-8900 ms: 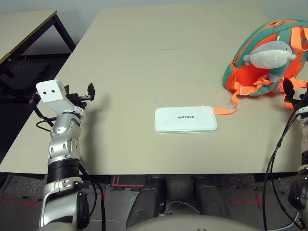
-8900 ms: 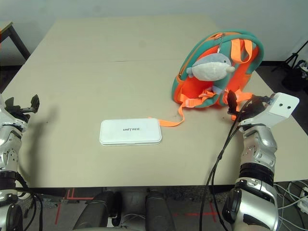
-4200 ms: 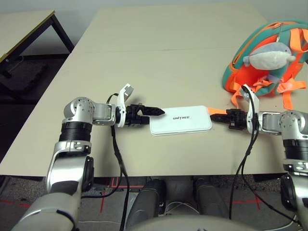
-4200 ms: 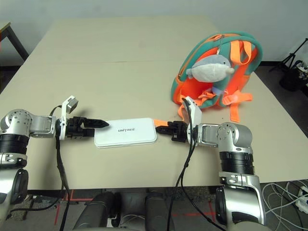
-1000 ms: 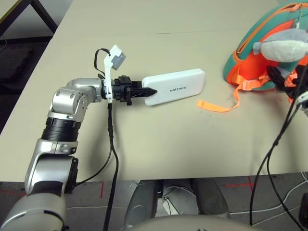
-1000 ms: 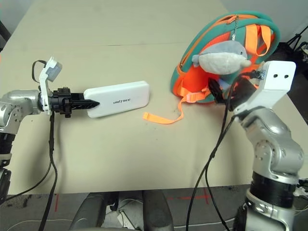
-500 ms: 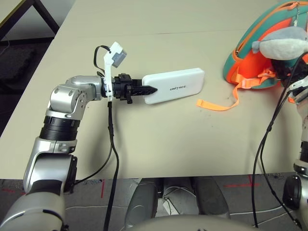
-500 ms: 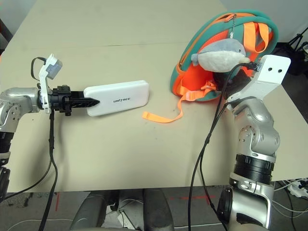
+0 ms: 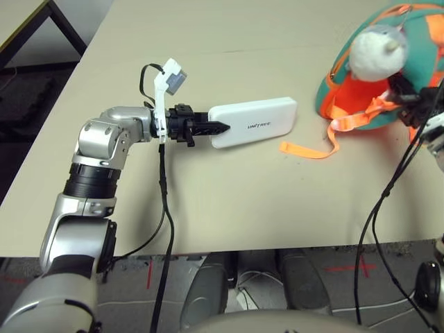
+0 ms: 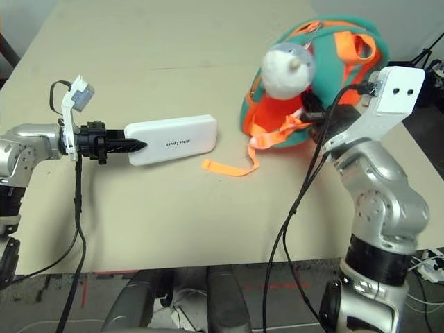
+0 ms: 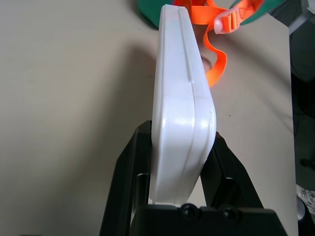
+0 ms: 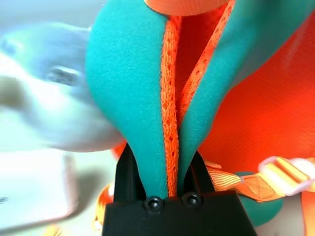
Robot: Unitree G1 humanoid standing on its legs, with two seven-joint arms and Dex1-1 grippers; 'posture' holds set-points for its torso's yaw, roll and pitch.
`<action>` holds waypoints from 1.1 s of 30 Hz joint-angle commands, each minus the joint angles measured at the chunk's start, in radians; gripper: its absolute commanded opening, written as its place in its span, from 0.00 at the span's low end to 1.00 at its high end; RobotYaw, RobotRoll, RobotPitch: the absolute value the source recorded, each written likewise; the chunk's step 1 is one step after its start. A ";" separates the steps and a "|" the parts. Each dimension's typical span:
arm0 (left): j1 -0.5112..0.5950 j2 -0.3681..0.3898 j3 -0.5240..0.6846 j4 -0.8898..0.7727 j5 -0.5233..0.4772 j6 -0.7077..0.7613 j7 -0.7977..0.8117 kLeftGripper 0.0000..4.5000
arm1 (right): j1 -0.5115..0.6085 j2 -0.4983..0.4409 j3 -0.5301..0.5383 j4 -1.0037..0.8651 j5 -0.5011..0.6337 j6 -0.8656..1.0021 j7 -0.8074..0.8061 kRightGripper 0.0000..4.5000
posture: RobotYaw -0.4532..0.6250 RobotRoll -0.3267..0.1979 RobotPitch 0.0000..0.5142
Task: Put the pencil case into the backpack and zip it.
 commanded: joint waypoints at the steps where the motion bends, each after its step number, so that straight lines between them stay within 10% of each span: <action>1: -0.022 -0.017 -0.019 0.032 0.015 -0.029 -0.023 0.32 | 0.035 0.043 -0.031 -0.173 0.155 0.087 -0.112 0.11 | 0.22 0.62 0.38; 8: -0.078 -0.059 -0.049 0.133 0.053 -0.082 -0.058 0.32 | 0.135 0.008 -0.058 -0.352 0.471 0.079 -0.385 0.11 | 0.16 0.62 0.38; 17: -0.157 -0.075 -0.043 0.318 0.129 -0.195 -0.084 0.32 | 0.161 -0.315 -0.053 -0.345 0.833 -0.092 -0.597 0.11 | 0.12 0.62 0.39; 33: -0.271 0.083 0.053 0.639 0.214 -0.401 -0.124 0.32 | 0.152 -0.500 0.030 -0.267 0.872 -0.217 -0.473 0.11 | 0.19 0.62 0.41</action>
